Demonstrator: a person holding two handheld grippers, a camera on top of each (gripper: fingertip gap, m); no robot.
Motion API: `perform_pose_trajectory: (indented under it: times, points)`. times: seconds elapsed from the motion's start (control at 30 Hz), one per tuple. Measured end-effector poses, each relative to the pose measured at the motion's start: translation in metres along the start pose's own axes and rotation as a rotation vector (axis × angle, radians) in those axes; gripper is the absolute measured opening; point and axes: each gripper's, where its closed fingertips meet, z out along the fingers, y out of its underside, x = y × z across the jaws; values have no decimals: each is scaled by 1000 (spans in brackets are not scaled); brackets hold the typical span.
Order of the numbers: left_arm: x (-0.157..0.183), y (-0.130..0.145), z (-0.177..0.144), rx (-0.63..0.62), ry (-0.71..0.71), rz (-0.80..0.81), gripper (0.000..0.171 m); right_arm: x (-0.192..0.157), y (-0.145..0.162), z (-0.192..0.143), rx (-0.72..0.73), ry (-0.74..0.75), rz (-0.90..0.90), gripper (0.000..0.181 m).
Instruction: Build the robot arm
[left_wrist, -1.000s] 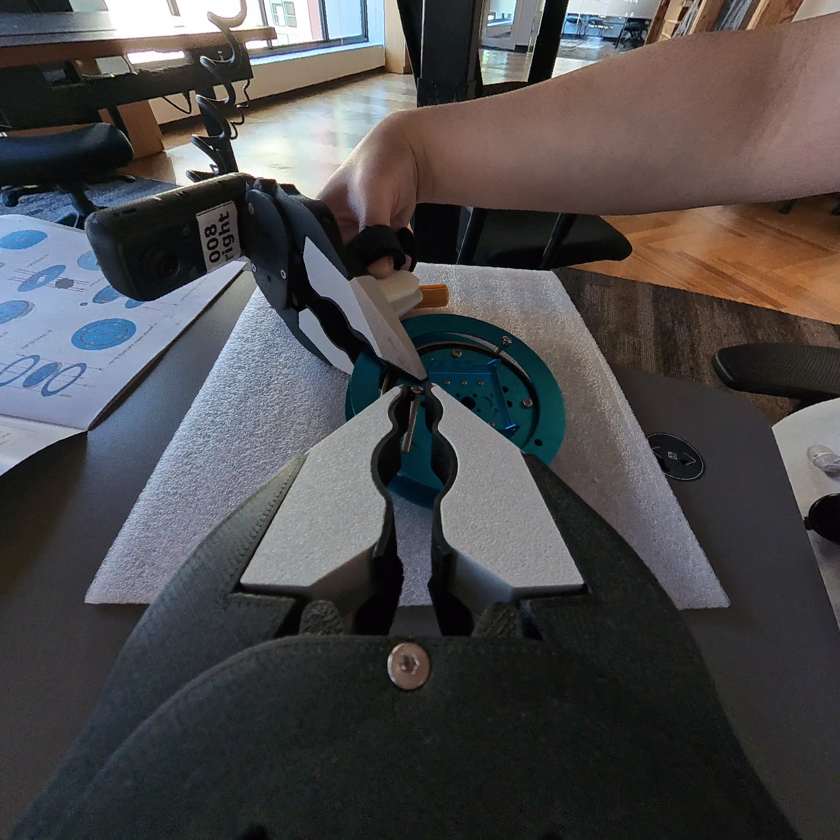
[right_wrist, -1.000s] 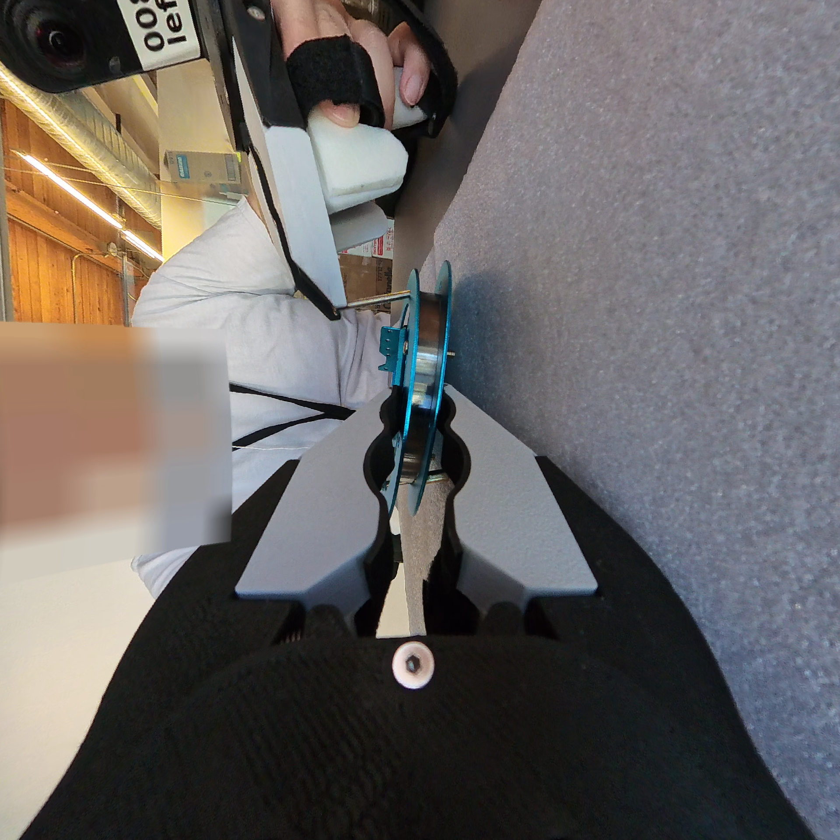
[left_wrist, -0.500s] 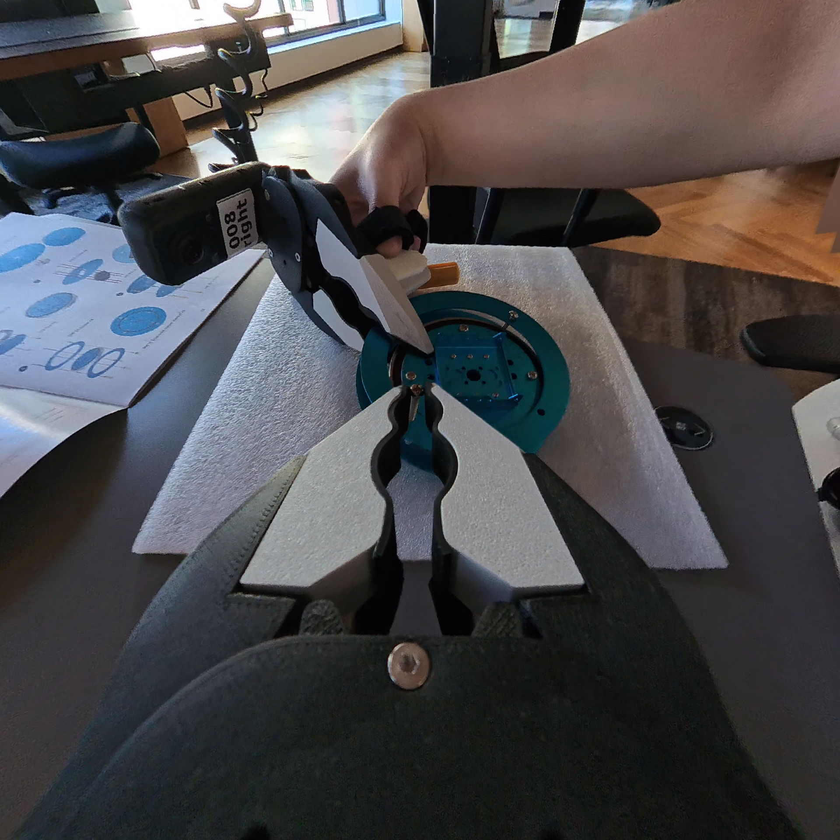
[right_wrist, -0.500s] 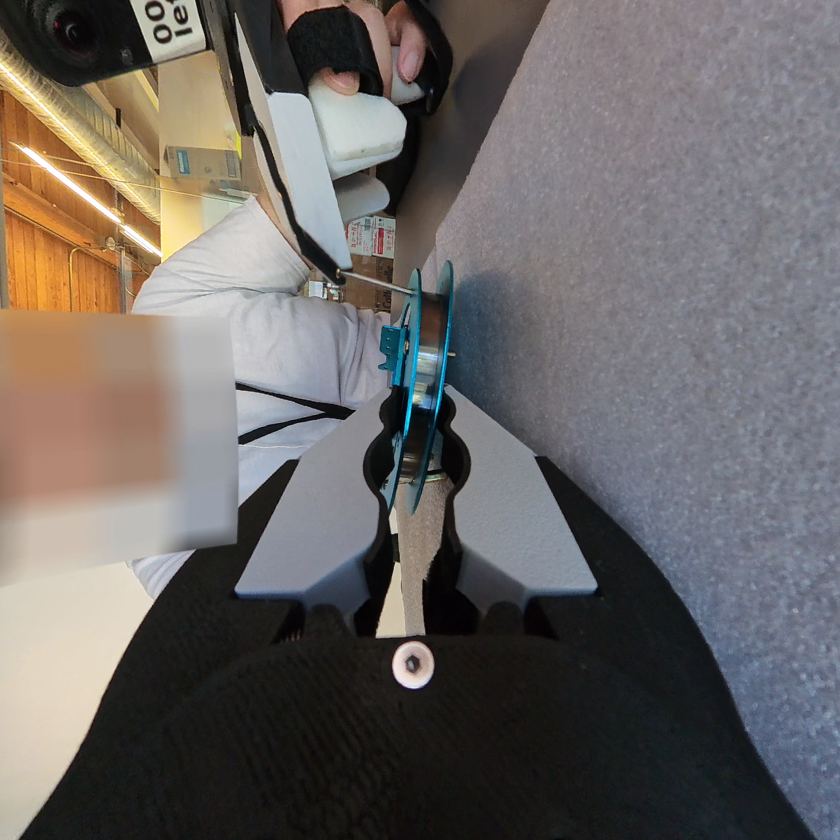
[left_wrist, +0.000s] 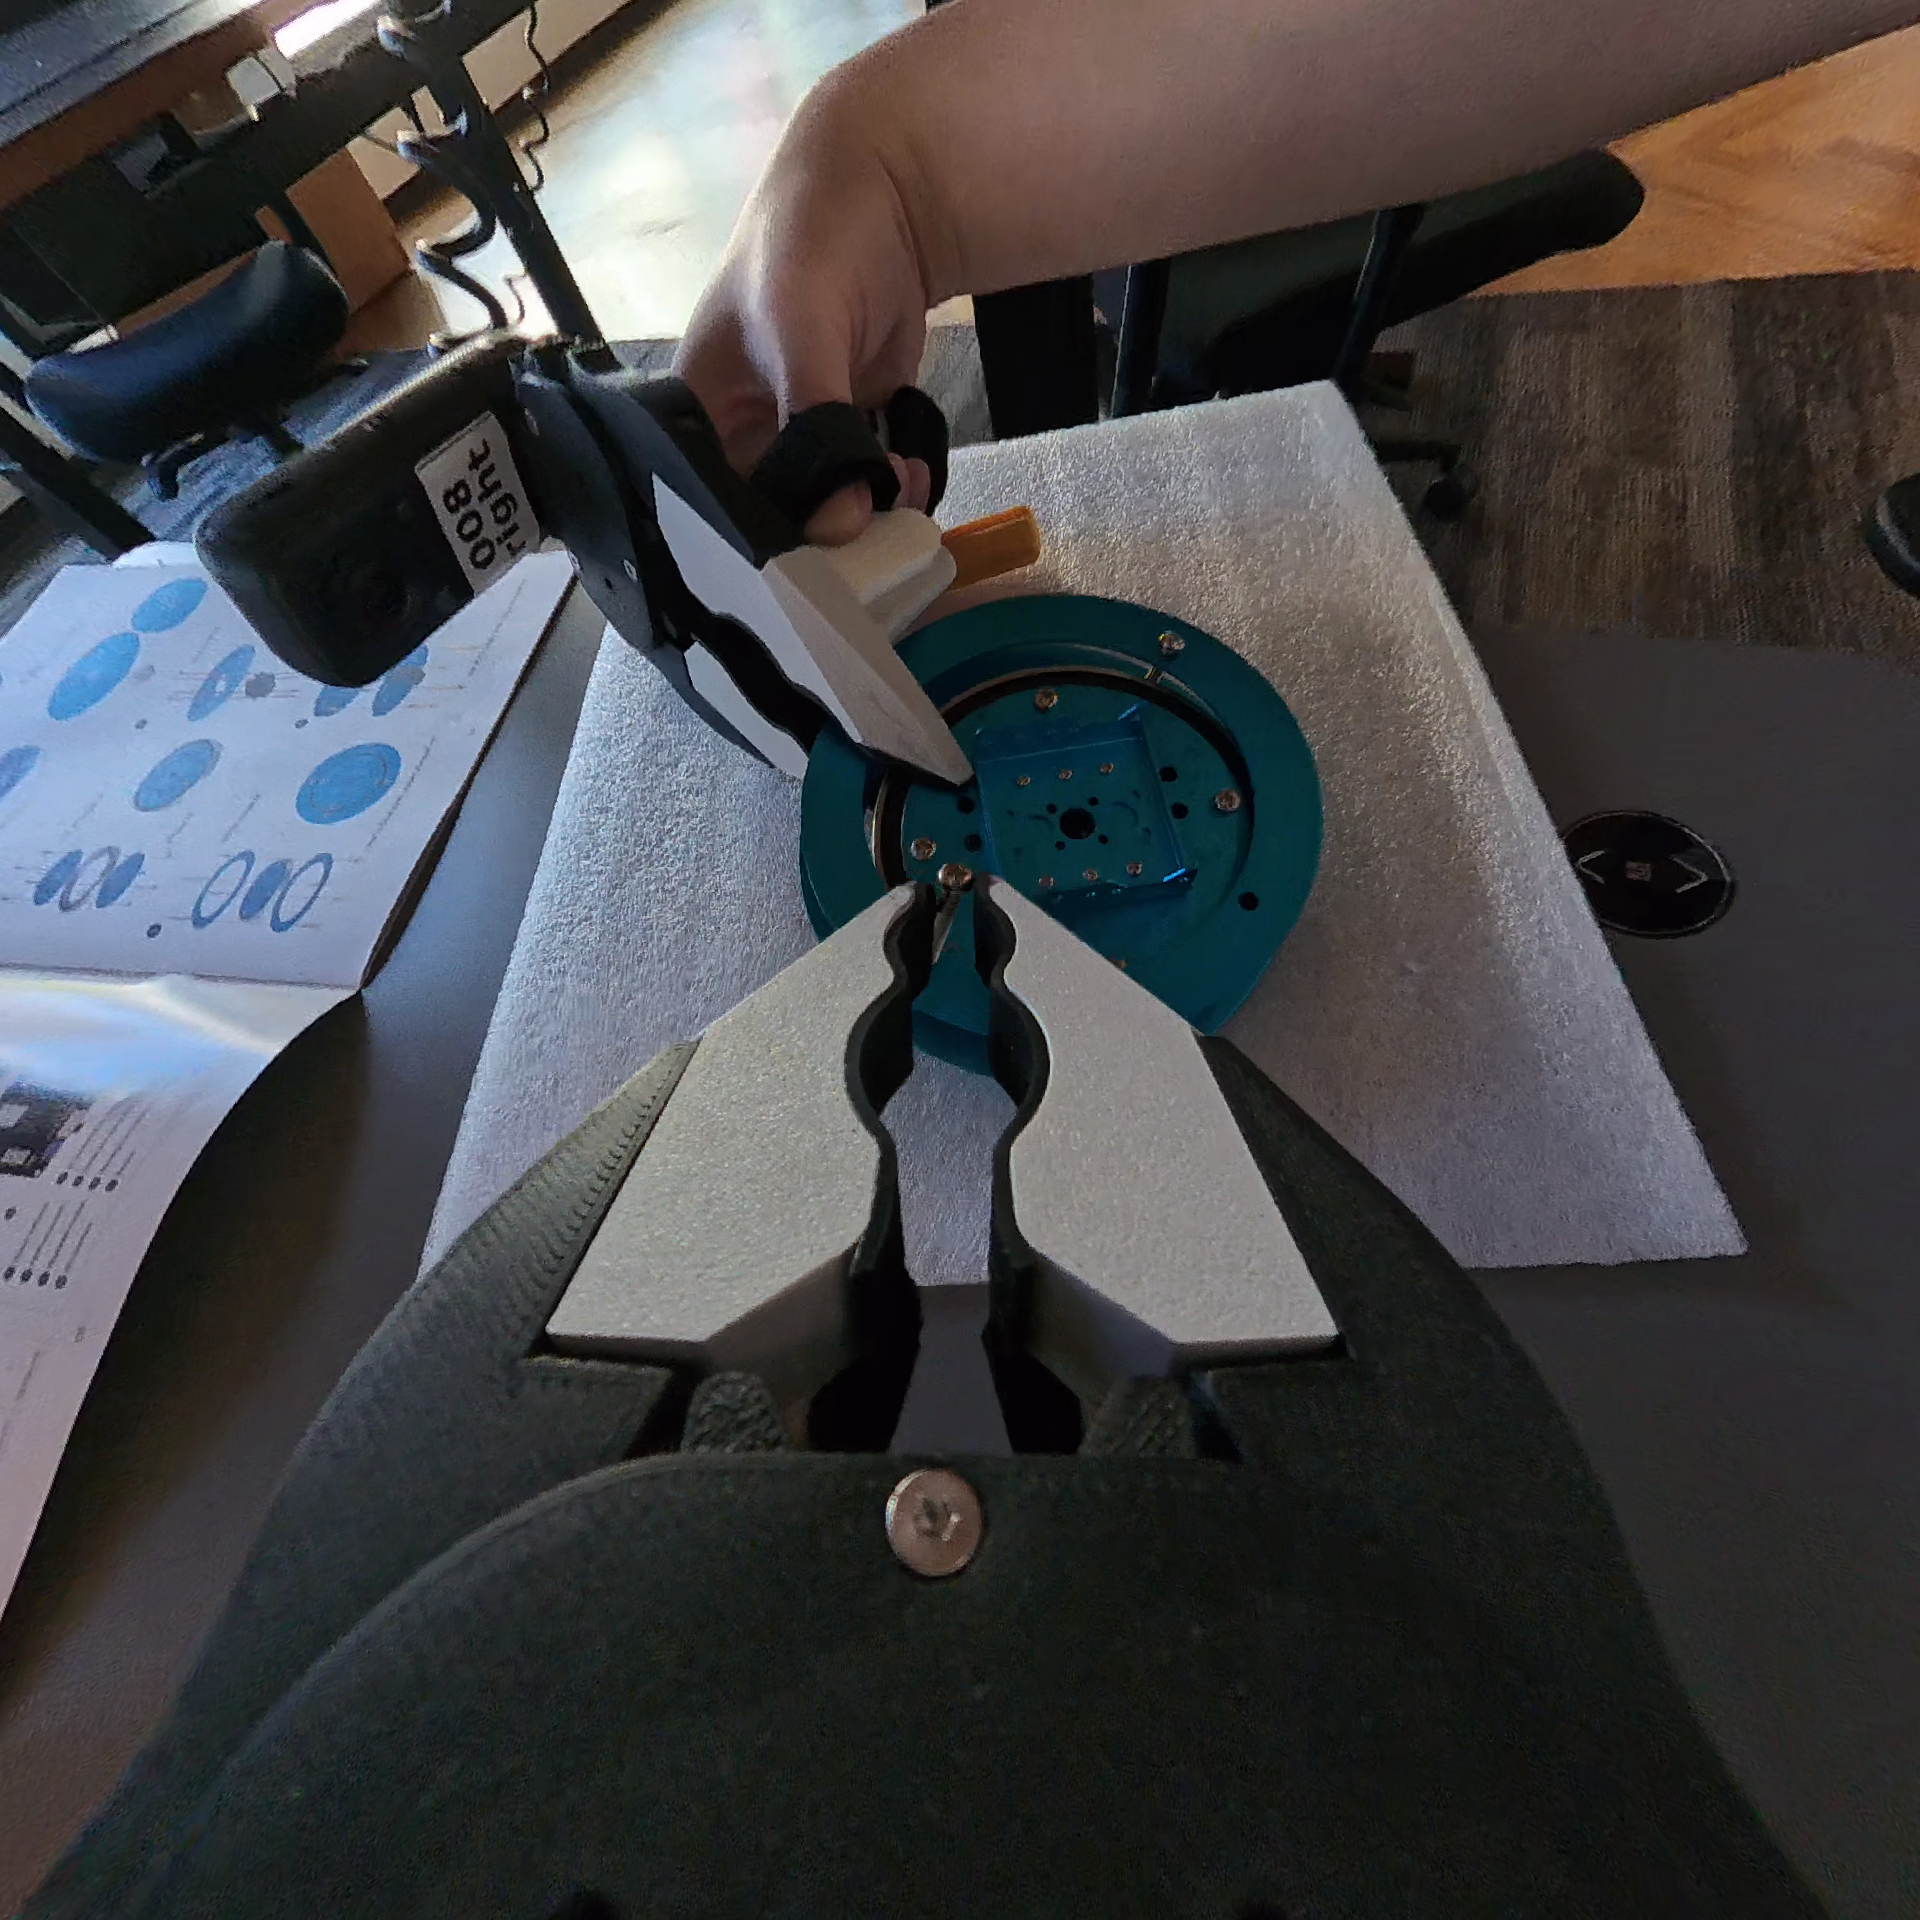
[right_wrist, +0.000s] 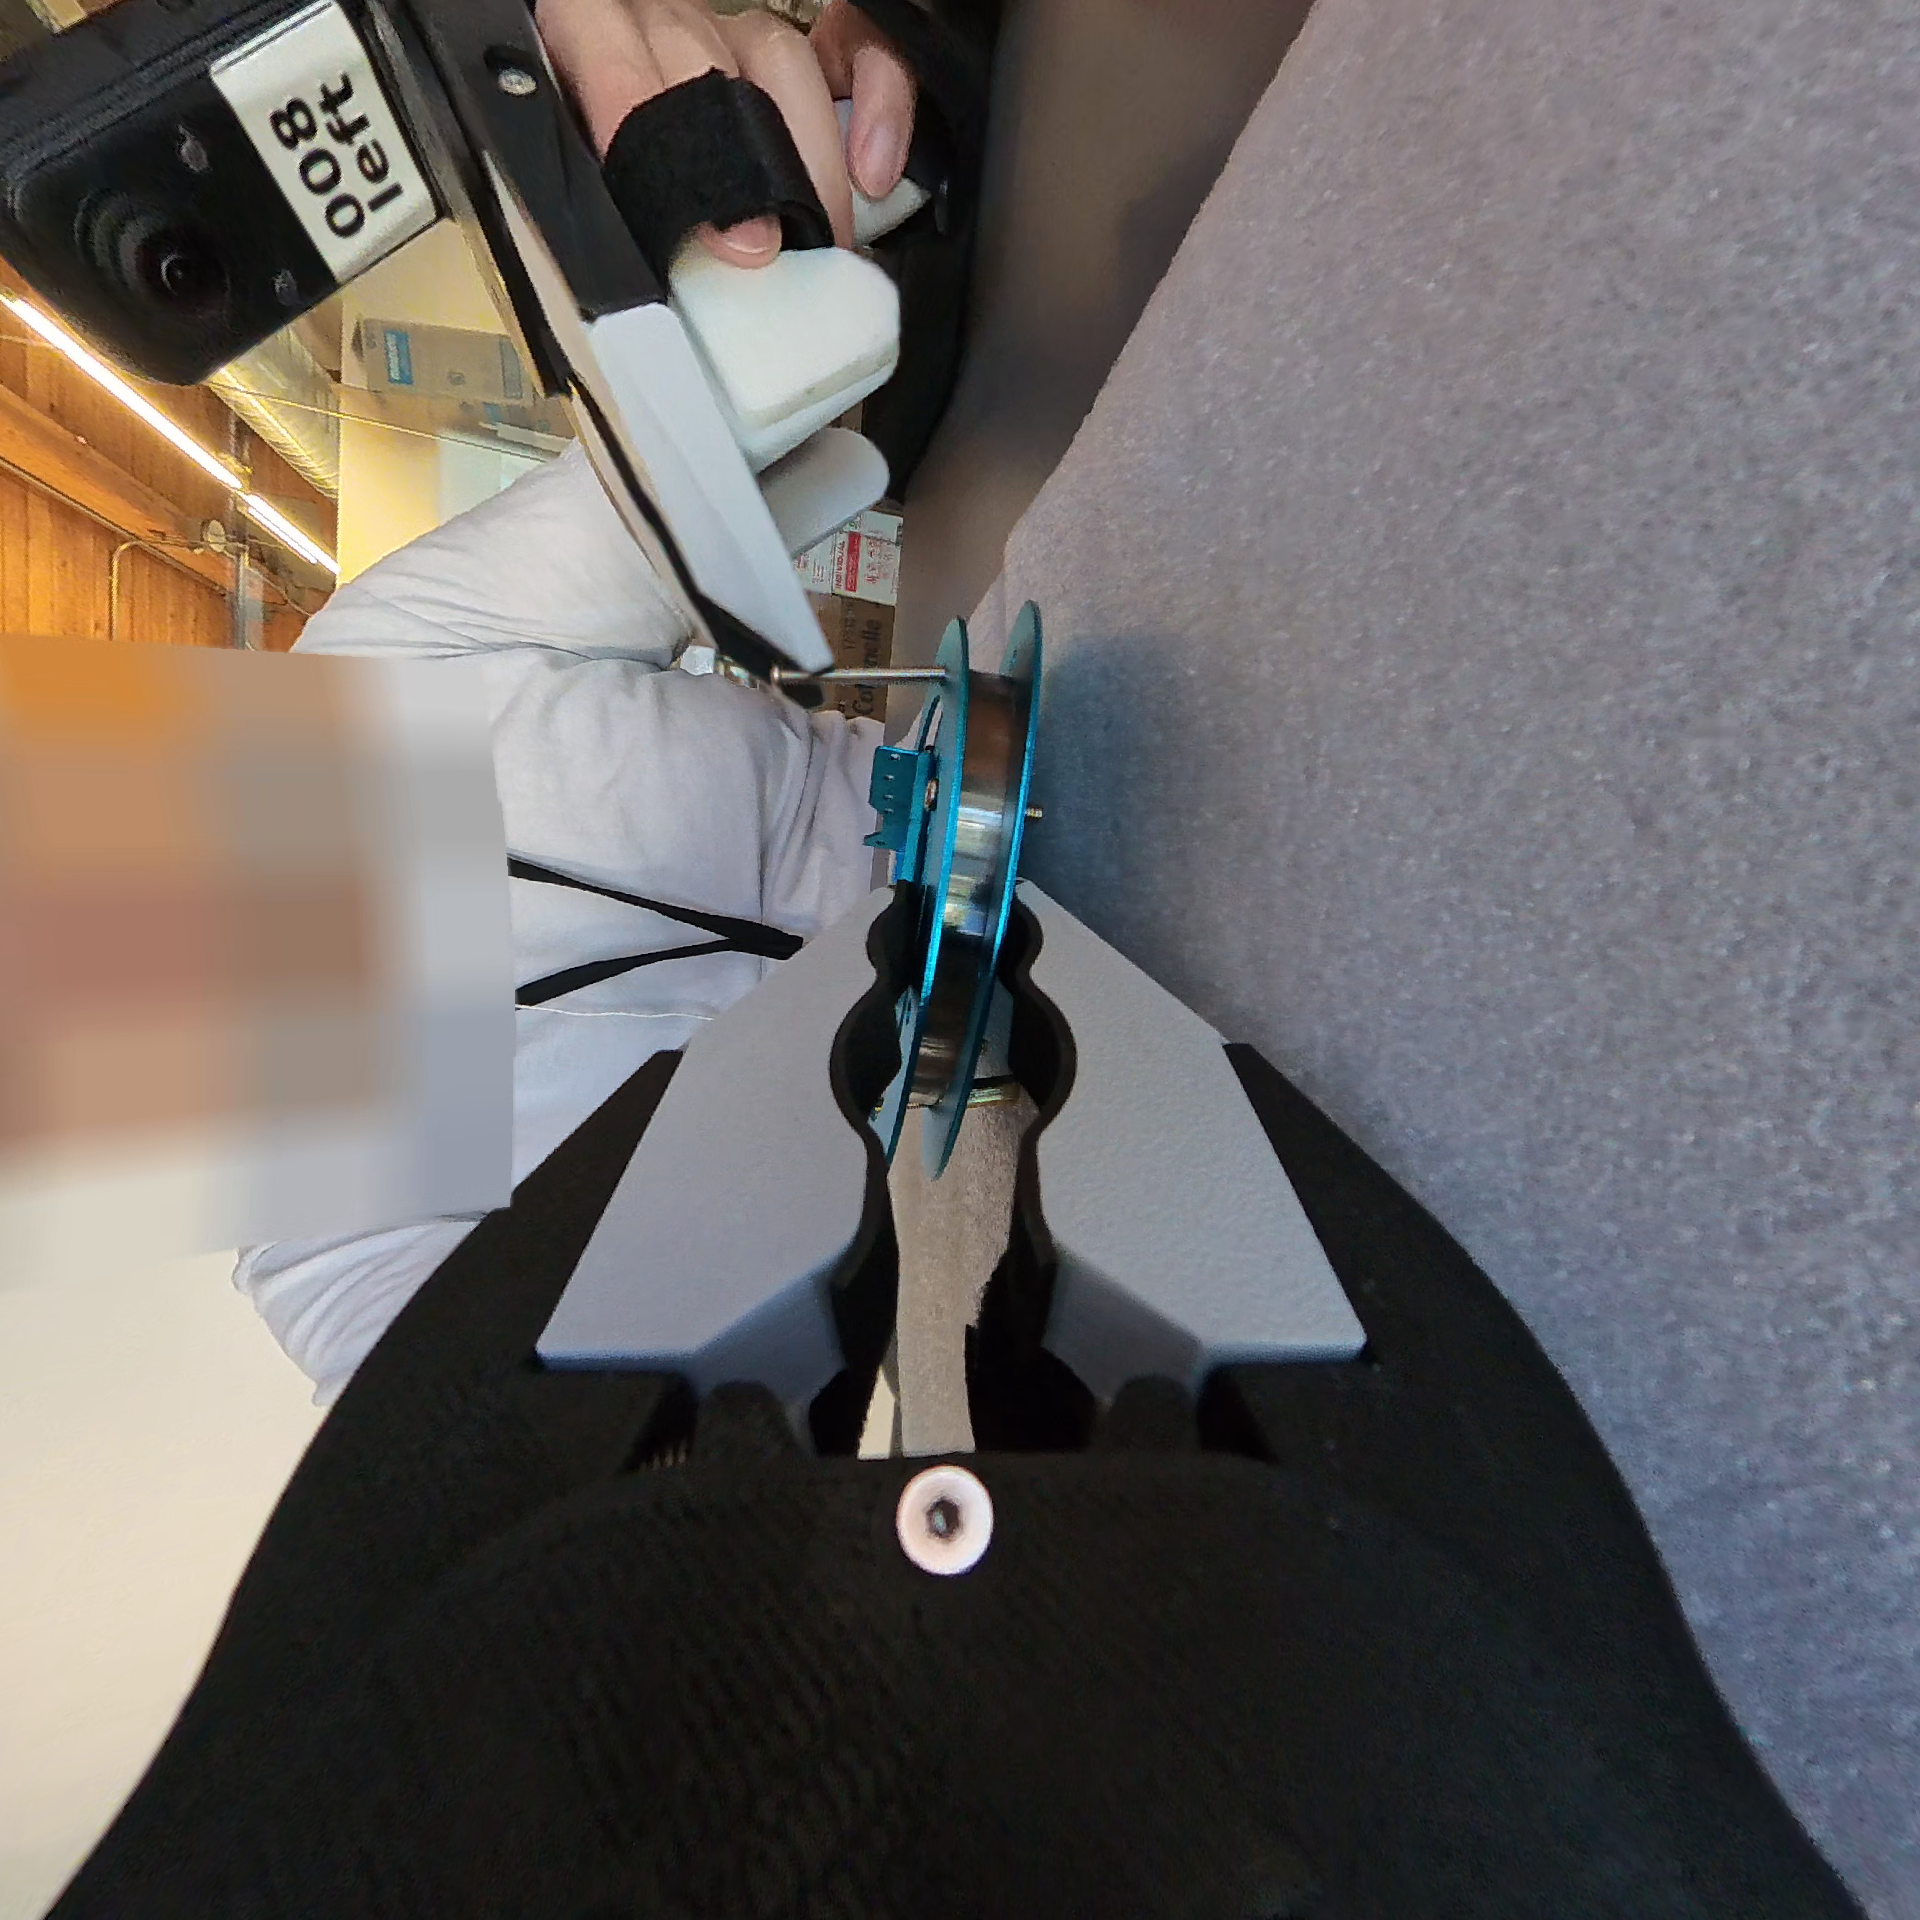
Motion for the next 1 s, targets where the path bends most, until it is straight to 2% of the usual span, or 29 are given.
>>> perform_pose_trajectory:
  times: [0.1,0.23,0.33,0.57,0.67,0.8,1.0]
  points:
    - [-5,12,3,-67,-32,12,19,-1,0,0,2,2,-11,13]
    - [-2,15,4,-67,-33,3,23,-1,0,0,3,3,-13,13]
    - [-3,18,2,-79,-47,-25,34,-1,0,0,2,3,-14,13]
    - [-3,26,-5,-111,-98,-336,29,-2,0,0,4,10,-28,13]
    - [-5,31,0,-143,-161,-392,39,-1,0,0,0,10,-27,13]
    - [2,26,9,-122,-145,-502,33,-1,0,0,1,10,-19,13]
    - [-1,26,11,-136,-170,-541,19,-1,0,0,3,13,-16,13]
